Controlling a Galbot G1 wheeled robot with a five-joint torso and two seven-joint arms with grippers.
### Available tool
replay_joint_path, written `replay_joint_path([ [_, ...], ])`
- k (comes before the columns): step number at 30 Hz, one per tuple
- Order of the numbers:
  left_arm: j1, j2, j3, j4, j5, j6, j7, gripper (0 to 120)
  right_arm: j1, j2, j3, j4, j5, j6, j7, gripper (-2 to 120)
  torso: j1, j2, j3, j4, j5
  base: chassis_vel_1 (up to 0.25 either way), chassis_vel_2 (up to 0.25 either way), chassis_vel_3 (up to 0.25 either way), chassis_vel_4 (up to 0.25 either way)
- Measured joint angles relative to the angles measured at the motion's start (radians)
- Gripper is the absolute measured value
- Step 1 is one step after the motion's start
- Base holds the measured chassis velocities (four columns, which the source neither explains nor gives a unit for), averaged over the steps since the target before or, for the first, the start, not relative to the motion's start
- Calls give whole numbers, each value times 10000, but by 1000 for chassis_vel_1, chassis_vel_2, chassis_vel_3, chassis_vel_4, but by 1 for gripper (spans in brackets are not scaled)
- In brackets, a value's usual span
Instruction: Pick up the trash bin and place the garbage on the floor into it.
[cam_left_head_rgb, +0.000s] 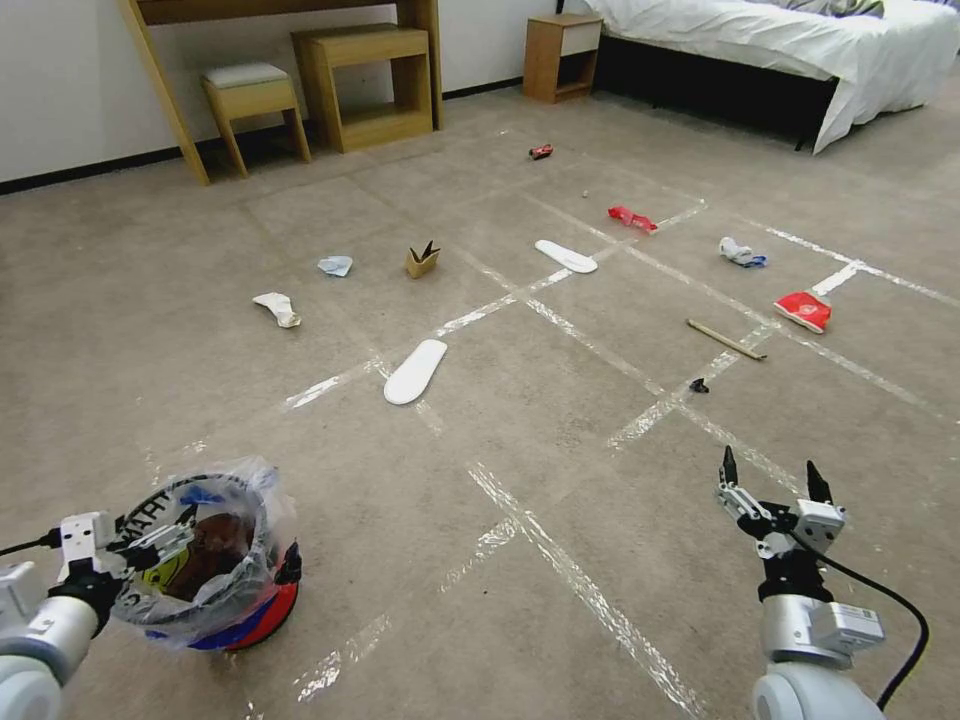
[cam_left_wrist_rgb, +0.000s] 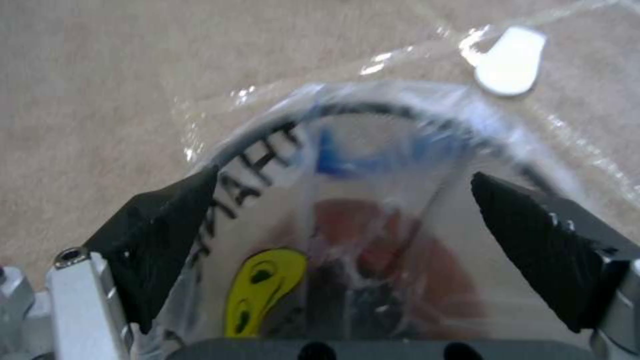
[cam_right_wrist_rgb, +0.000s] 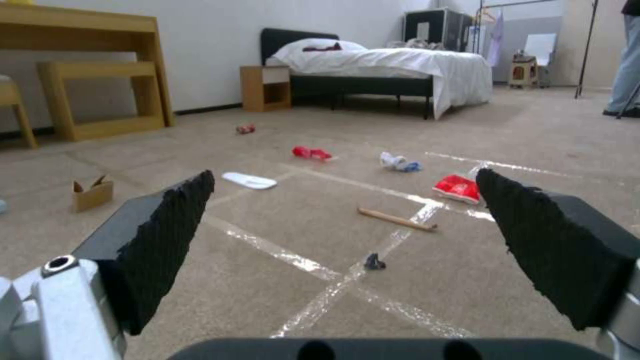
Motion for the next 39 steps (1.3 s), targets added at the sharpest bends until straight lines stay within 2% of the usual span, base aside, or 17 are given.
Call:
replay_joint_path([
  [2,-153,273,25,459,-189,13,-17,100,-13,5,-5,-19,1,-9,5,100,0,0,0,-1,0,0,0,0,0],
  [10,-465,466,106,1053,-261,-76,32,100,-5,24,-38,-138,-10,-61,45,100,0,0,0,0,2,0,0,0,0],
  [18,-642,469,281,1138,-288,19,-17,100,81,24,-24,-116,94,-204,106,100,0,0,0,0,1,0,0,0,0],
  [39,-717,623,398,1335,-353,220,-239,100,125,38,-37,-269,90,-216,168,100,0,0,0,0,1,0,0,0,0],
])
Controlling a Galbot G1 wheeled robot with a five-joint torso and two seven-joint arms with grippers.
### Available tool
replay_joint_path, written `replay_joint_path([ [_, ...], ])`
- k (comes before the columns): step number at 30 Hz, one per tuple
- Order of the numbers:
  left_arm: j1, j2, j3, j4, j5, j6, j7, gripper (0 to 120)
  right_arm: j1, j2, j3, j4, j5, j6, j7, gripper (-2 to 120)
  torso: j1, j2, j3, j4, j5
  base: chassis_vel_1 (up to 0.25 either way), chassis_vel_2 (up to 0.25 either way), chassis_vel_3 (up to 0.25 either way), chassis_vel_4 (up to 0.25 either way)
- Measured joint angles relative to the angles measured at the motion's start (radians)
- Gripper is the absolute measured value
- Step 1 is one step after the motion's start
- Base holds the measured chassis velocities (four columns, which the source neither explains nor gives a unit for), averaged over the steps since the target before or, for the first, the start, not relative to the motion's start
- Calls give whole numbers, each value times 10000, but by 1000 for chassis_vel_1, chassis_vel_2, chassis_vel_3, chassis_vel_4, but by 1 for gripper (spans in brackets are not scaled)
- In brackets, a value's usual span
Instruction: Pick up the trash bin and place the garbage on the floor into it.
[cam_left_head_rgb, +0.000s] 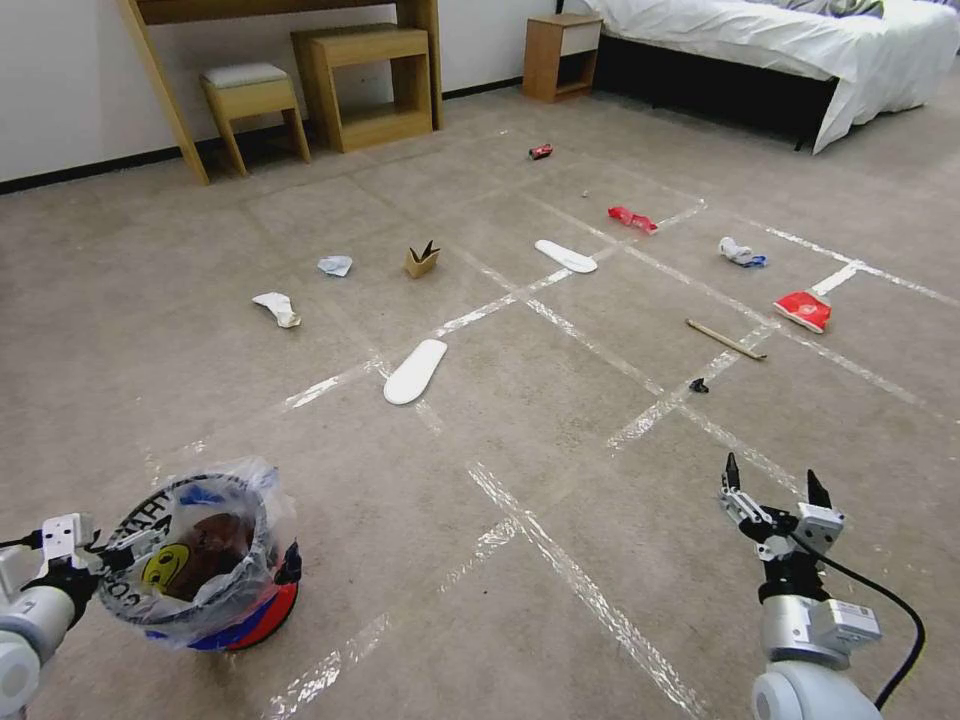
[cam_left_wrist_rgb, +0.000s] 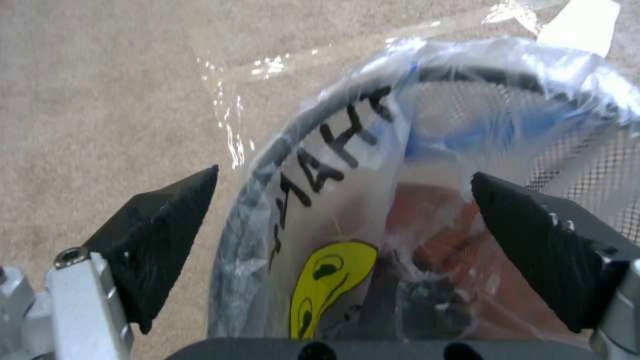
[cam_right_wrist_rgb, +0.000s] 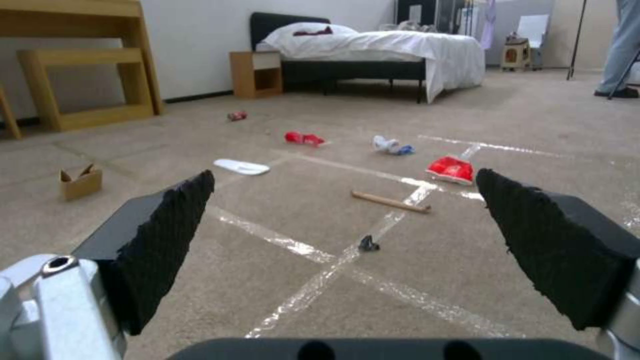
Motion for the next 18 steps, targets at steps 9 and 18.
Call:
replay_joint_path([
  [9,-49,128,150,111,-348,488,-328,100,-14,-21,14,110,4,-45,22,100,0,0,0,0,1,0,0,0,0],
  [18,194,346,123,-242,-1048,1388,-1304,100,-29,-29,4,174,16,-117,34,100,0,0,0,0,-1,0,0,0,0],
])
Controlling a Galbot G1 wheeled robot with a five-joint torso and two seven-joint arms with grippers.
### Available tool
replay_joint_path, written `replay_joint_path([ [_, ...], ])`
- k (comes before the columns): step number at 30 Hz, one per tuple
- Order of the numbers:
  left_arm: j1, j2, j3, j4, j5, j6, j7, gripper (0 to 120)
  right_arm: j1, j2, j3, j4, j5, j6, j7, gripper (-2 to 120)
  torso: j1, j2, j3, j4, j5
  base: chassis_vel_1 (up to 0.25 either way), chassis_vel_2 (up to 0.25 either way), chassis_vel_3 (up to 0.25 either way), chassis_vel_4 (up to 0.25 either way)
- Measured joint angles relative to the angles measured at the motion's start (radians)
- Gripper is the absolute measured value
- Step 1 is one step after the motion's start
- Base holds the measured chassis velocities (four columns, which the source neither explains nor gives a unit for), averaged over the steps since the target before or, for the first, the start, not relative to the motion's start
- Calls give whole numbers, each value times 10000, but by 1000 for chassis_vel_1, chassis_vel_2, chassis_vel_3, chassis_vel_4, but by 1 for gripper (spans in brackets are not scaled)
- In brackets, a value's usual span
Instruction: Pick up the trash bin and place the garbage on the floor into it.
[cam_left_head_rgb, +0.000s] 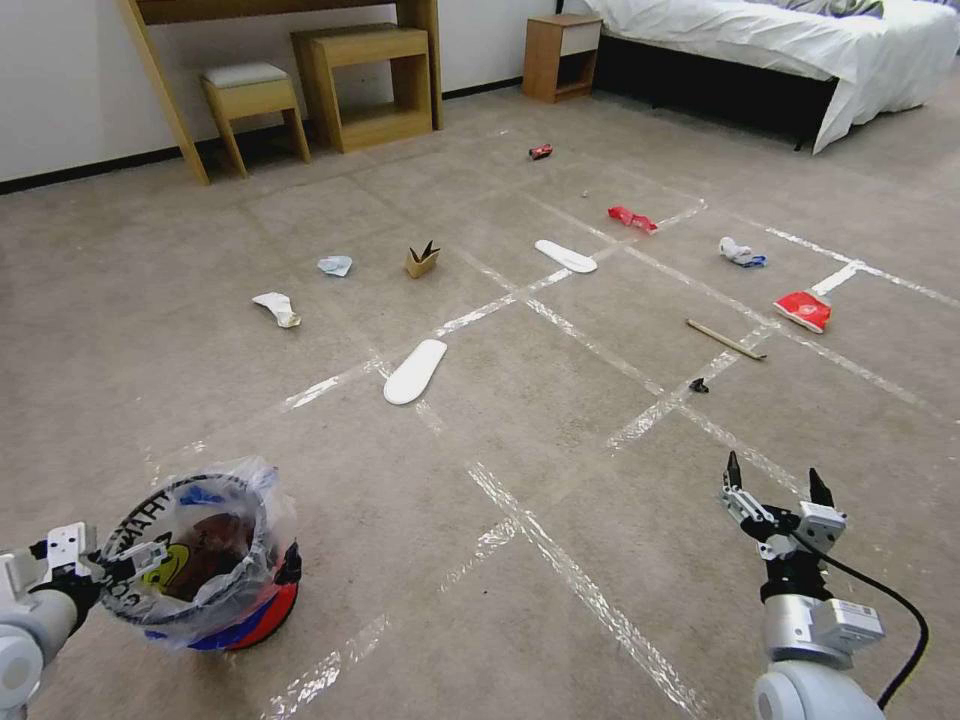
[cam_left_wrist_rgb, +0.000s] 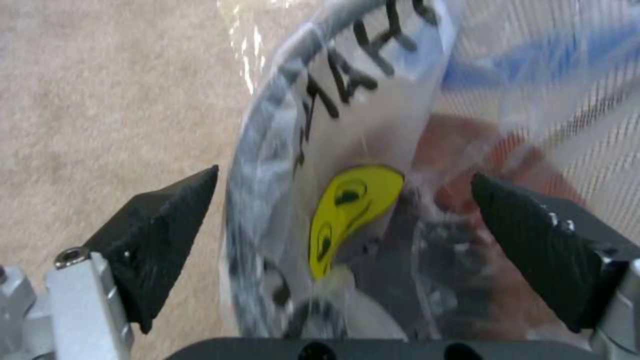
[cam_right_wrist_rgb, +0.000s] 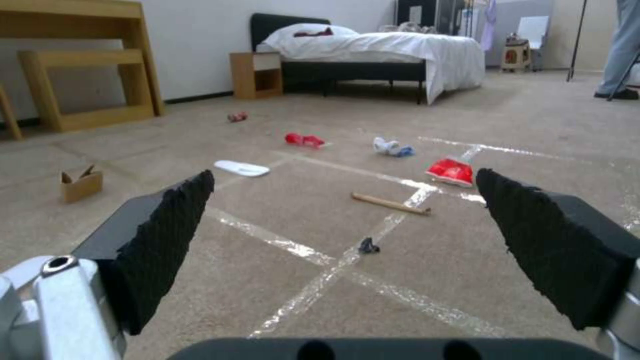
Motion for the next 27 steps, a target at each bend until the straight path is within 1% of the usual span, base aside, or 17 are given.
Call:
replay_joint_path([
  [1,0,0,0,0,0,0,0,100,0,0,0,0,0,0,0,100,0,0,0,0,0,0,0,0,0],
  [4,139,221,-122,-296,-342,349,-446,99,22,-31,12,71,62,-96,18,100,0,0,0,0,1,0,0,0,0],
  [5,139,221,-122,-296,-342,349,-446,99,22,-31,12,71,62,-96,18,100,0,0,0,0,1,0,0,0,0],
  [7,149,305,-142,-403,-530,519,-730,99,29,-34,23,83,91,-121,38,100,0,0,0,-1,1,0,0,0,0],
  [11,191,330,-155,-522,-628,747,-963,99,28,-34,28,84,101,-127,55,100,0,0,0,0,1,0,0,0,0],
  [13,198,335,-159,-539,-635,776,-989,99,28,-34,31,84,103,-128,56,100,0,0,0,-1,1,0,0,0,0],
  [18,162,360,-153,-581,-988,905,-1185,100,61,-20,33,41,107,-128,64,100,0,0,0,-1,1,0,0,0,0],
  [21,120,358,-117,-579,-1111,965,-1199,100,74,-2,14,8,87,-128,65,100,0,0,0,0,1,0,0,0,0],
  [27,-28,306,-45,-384,-1215,990,-1201,100,118,5,-6,-77,48,-129,66,100,0,0,0,0,1,0,0,0,0],
])
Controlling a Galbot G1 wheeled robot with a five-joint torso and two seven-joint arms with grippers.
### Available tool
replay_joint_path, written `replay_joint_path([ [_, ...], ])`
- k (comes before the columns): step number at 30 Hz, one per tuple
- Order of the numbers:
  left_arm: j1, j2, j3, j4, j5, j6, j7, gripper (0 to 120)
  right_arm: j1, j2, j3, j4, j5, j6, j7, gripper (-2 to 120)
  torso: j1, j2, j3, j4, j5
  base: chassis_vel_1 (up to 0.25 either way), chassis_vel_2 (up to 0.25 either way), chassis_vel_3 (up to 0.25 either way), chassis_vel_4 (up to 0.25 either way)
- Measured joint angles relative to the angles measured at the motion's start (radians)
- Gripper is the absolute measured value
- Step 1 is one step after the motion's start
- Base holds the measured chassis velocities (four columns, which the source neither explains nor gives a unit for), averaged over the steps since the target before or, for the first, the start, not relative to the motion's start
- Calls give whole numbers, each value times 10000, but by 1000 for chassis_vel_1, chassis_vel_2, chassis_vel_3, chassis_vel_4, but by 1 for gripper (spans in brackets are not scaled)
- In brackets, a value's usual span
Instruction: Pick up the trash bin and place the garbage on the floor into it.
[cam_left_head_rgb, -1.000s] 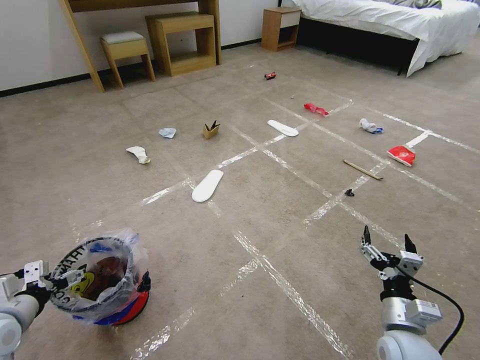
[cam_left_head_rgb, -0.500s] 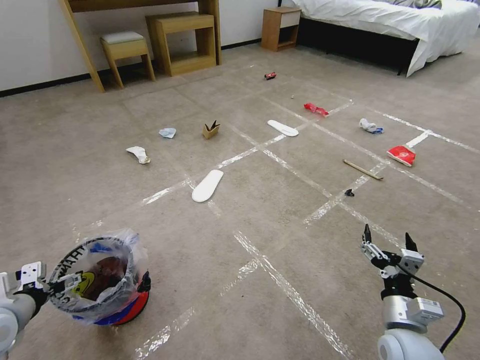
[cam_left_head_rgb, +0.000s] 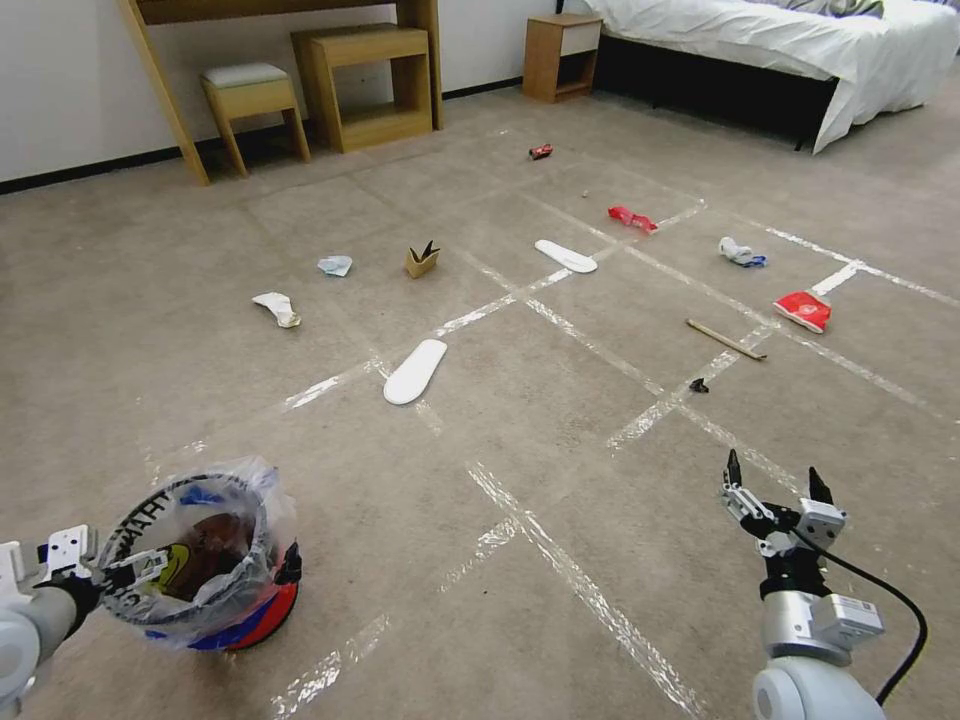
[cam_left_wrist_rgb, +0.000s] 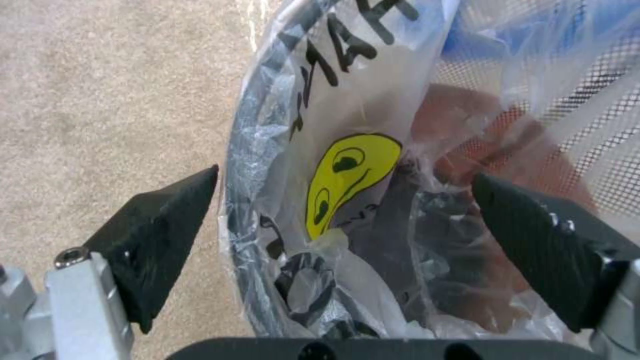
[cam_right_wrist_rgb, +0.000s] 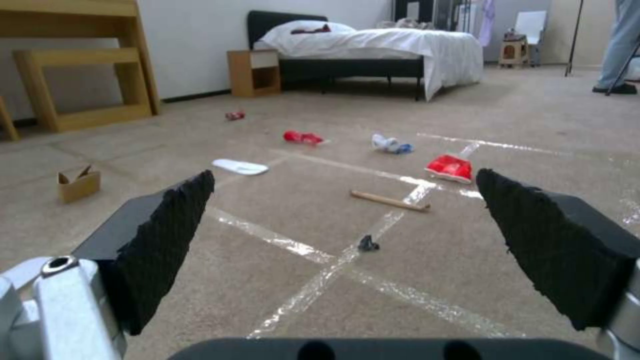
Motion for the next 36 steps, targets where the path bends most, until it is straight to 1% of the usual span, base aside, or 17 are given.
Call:
replay_joint_path([
  [15,-212,84,52,370,-103,6,13,99,-13,58,-21,-84,-121,5,0,100,0,0,0,0,0,0,0,0,0],
  [23,-296,82,78,691,-133,16,47,98,-54,127,-52,-90,-230,27,-6,100,0,0,0,0,0,0,0,0,0],
  [29,-409,-5,162,1019,-132,18,87,97,-65,131,-59,-152,-260,55,-9,100,0,0,0,0,0,0,0,0,0],
  [36,-471,-49,220,1184,-92,20,111,97,-51,122,-54,-210,-261,78,-11,100,0,0,0,0,-1,0,0,0,0],
])
